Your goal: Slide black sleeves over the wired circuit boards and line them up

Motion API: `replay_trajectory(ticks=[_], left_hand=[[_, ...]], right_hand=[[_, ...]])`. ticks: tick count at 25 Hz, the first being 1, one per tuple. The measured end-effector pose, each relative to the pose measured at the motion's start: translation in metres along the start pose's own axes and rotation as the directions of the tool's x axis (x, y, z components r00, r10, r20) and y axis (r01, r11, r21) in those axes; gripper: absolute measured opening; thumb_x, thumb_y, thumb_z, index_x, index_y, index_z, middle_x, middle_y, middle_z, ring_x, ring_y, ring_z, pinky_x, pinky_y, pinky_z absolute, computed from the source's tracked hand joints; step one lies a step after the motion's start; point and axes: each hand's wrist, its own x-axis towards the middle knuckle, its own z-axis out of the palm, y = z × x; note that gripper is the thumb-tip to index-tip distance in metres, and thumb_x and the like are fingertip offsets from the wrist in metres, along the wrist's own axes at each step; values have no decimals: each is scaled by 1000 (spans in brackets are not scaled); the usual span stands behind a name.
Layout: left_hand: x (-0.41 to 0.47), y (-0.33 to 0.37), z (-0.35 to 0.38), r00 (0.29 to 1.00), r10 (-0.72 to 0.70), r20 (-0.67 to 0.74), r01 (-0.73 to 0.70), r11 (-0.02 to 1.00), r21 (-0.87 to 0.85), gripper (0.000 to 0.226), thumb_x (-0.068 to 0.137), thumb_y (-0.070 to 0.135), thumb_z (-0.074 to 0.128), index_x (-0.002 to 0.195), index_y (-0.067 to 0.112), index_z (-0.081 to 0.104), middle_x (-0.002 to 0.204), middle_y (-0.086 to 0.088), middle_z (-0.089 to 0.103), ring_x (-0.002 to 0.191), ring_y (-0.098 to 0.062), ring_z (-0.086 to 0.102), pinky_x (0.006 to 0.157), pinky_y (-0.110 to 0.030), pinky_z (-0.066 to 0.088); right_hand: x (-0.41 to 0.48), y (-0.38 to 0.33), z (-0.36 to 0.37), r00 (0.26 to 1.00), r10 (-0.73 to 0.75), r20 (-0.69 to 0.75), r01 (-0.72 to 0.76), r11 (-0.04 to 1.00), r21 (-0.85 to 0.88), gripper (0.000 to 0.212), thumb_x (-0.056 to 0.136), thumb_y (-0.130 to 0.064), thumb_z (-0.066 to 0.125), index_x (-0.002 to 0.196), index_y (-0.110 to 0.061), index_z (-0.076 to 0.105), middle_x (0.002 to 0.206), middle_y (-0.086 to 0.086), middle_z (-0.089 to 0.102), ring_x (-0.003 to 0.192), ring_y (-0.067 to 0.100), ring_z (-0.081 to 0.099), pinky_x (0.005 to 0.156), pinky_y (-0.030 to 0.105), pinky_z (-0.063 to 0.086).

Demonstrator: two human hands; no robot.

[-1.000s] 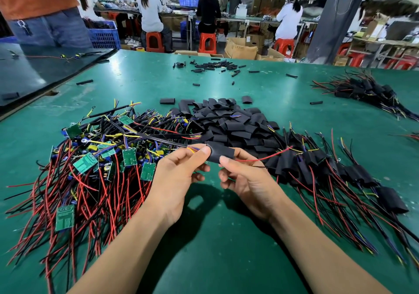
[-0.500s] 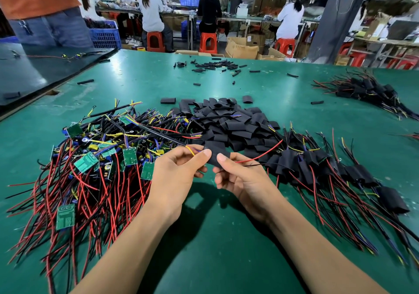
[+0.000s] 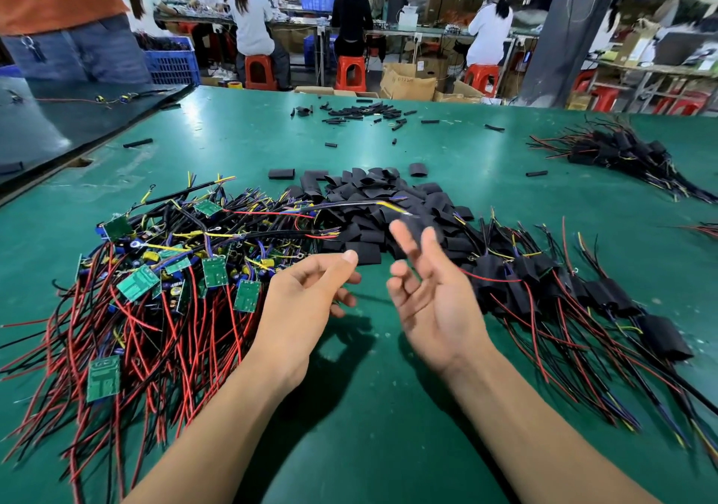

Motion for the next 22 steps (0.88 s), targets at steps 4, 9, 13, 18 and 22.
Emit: replay_trajectory(ticks=[4,9,13,18,22], left_hand=[[-1,-2,0,999,-35,11,34,995,93,22,92,26,67,90,4,72,79,-2,72,61,-14,59,58,-22,45],[-1,-3,-2,998,-59,16,57,989,139,18,94,20,65,92,4,72,78,-3,71,60,-15,57,56,-21,43],[1,-5,-3,995,-104,-1,103,982,158,10,96,11,62,95,5,70,79,-6,69,56,-16,59,53,-21,46],[2,-6,-4,984,-168,-53,170,985,39,10,97,8,60,107,6,61,94,-16,71,58,-18,67,60,-26,56],[1,-8,-3,994,-109,-33,113,977,183,6,96,10,60,97,10,66,86,-10,73,53,-16,64,53,-27,52]], right_hand=[[5,-26,-13,983,-87,-164,119,974,194,34,102,-35,50,123,-12,64,106,-6,76,50,5,58,45,17,48],[4,-33,-18,937,-125,-326,207,951,229,35,101,-48,49,113,-19,65,106,3,76,46,11,51,47,19,42],[4,-23,-20,872,-213,-441,269,961,70,50,104,-52,38,144,-23,43,124,2,70,60,16,66,53,23,46],[5,-15,-21,841,-297,-452,311,949,-44,43,103,-50,42,141,-30,40,143,-4,54,89,22,76,60,24,52],[8,-7,-20,801,-547,-244,444,816,-369,29,105,-28,47,133,-28,52,130,-2,64,67,17,71,53,20,50]])
